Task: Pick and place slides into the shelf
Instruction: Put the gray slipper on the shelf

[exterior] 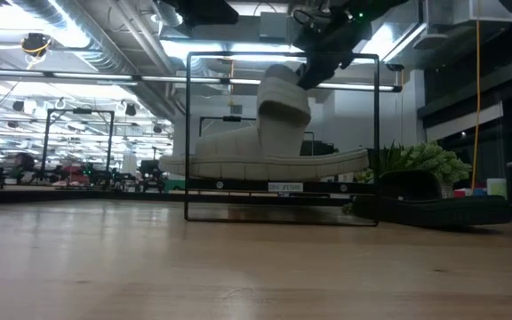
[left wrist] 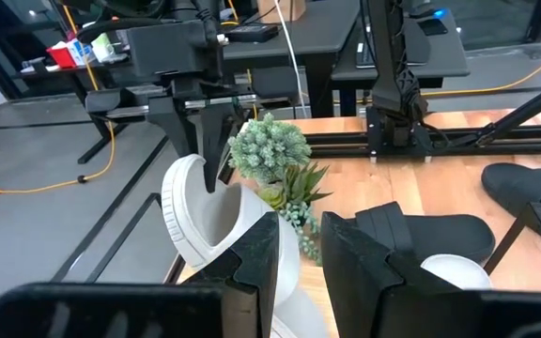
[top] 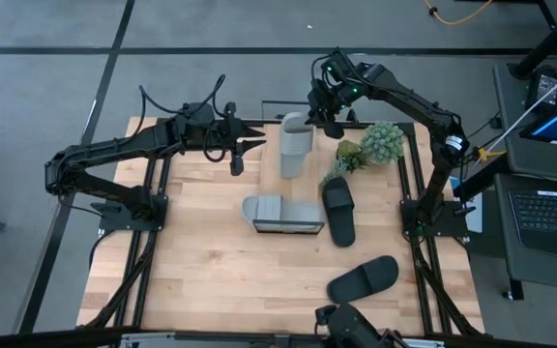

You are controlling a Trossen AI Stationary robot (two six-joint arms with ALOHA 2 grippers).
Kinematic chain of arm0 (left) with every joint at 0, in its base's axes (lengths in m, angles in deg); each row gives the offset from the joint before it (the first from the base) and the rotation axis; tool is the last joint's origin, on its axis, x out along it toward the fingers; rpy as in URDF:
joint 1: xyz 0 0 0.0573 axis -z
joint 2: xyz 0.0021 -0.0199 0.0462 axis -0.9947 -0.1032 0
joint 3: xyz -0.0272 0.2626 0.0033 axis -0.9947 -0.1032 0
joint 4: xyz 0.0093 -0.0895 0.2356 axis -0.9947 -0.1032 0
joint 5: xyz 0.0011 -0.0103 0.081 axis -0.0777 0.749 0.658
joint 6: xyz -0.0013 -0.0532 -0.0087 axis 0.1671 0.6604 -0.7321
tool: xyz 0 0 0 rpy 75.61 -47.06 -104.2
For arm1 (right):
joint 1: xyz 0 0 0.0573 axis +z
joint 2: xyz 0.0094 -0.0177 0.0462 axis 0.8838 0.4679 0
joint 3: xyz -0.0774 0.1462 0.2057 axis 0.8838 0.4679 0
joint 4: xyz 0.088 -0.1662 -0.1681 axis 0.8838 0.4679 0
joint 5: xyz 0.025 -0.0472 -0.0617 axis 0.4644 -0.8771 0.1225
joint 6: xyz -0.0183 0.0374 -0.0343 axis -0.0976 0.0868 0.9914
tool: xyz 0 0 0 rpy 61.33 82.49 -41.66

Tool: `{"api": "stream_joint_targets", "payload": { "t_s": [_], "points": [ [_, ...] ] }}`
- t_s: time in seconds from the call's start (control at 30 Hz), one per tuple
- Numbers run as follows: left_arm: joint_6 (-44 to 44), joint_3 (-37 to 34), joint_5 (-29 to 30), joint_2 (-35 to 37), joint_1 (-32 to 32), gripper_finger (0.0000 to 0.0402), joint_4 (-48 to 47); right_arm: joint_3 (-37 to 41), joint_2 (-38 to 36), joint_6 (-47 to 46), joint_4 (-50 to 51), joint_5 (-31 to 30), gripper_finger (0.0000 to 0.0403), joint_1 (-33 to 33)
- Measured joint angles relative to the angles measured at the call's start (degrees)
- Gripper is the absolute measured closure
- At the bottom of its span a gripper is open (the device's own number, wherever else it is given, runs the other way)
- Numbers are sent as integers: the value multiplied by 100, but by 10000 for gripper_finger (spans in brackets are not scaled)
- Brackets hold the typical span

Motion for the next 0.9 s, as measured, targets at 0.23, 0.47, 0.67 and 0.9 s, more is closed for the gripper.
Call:
{"api": "stream_joint_targets", "payload": {
  "t_s": [0.23,0.47,0.67,0.9],
  "points": [
    [0,0,10,0,0,327,0,0,0,17,-7,58,367,0],
    [399,0,426,0,-186,327,1,-185,0,-15,24,110,367,2],
    [648,7,445,-47,-541,327,285,-525,0,-4,114,105,367,111],
    [651,96,35,-350,-783,327,676,-803,0,164,144,122,367,437]
  ]
}}
